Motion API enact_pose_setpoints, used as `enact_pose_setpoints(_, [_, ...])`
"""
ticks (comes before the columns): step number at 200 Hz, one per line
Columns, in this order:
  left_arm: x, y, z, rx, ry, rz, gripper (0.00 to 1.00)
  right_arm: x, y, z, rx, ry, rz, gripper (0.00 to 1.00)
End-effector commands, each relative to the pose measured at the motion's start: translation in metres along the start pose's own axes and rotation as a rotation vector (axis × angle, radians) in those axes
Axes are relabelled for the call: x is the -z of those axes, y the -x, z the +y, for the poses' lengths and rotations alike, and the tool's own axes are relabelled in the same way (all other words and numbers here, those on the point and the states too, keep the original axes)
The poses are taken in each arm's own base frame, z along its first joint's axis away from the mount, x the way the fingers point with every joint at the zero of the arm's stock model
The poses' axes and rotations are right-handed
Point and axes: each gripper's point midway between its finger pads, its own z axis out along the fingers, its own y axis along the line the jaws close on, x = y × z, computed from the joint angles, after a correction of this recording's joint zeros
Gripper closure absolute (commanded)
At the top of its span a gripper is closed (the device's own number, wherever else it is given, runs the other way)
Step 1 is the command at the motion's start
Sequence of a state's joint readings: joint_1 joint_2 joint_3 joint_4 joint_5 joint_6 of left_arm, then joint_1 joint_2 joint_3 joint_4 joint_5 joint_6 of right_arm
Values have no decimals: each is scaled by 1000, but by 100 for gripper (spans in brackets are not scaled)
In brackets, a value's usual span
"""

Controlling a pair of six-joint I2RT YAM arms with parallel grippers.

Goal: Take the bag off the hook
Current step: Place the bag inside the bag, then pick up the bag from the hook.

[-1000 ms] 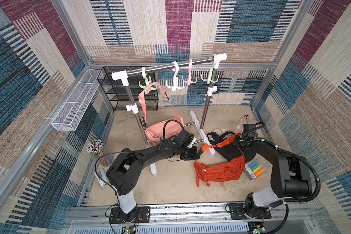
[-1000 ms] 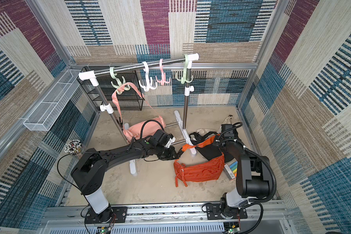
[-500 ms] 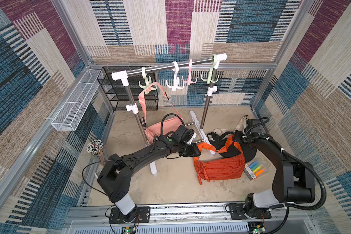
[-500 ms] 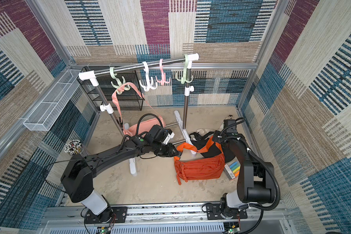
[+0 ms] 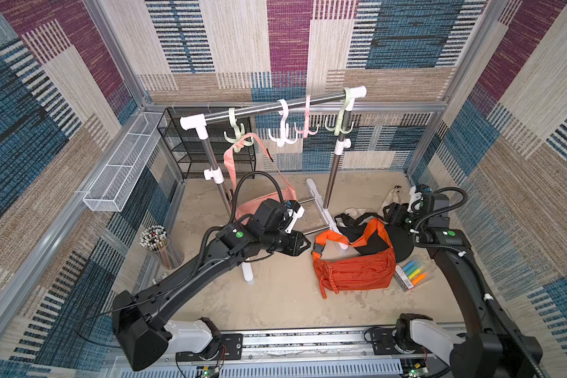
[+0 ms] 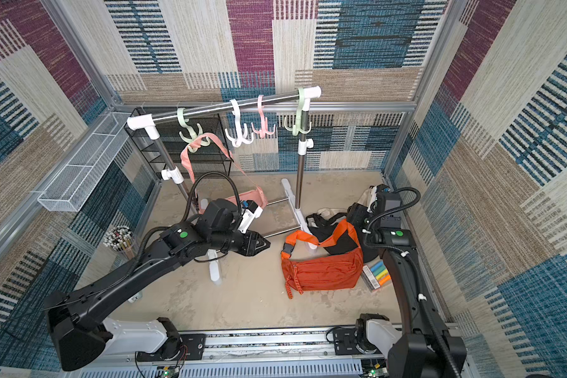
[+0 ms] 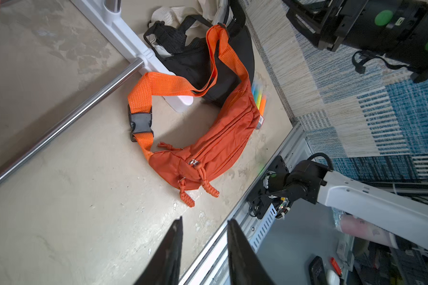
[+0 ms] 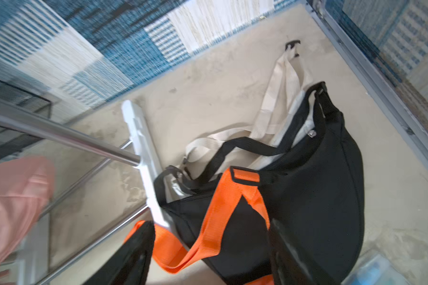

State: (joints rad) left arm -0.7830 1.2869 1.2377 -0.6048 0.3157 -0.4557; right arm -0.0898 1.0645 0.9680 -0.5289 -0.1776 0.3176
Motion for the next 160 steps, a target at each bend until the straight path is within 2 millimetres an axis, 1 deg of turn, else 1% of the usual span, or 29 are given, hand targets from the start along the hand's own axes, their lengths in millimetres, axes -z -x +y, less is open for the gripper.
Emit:
enact_pose_setpoints(1, [20,-2,12,-100,77,-56,66,23,15,34,0,164,-68,25])
enact_pose_setpoints(21, [45,0,24,-120,160,-143,65,50,28,58,23,282,-140,25])
enact_pose_setpoints(30, [55,1,30,-126,195,-182,65,61,32,66,34,319,-170,25])
enact_pose_setpoints(54, [81,4,41,-138,276,-273,70,85,43,78,66,370,-244,26])
enact_pose_setpoints(75, [98,7,47,-136,326,-333,73,101,49,85,82,397,-297,27])
enact_pose_setpoints(87, [106,9,50,-133,346,-359,72,106,51,88,79,415,-307,27])
enact_pose_setpoints(94, [110,10,52,-126,361,-371,68,109,52,92,80,433,-309,28])
enact_pose_setpoints(104, [114,12,55,-117,387,-377,67,111,53,97,77,462,-308,29])
enact_pose_setpoints(109, [118,14,56,-112,395,-385,67,113,53,100,75,479,-307,29])
enact_pose_setpoints(130, [120,20,62,-76,411,-357,69,116,54,112,73,533,-292,33])
enact_pose_setpoints(148, [124,31,63,-35,399,-327,72,114,57,120,90,524,-288,35])
enact_pose_setpoints(160, [132,42,62,-23,388,-339,72,112,60,129,115,513,-286,35])
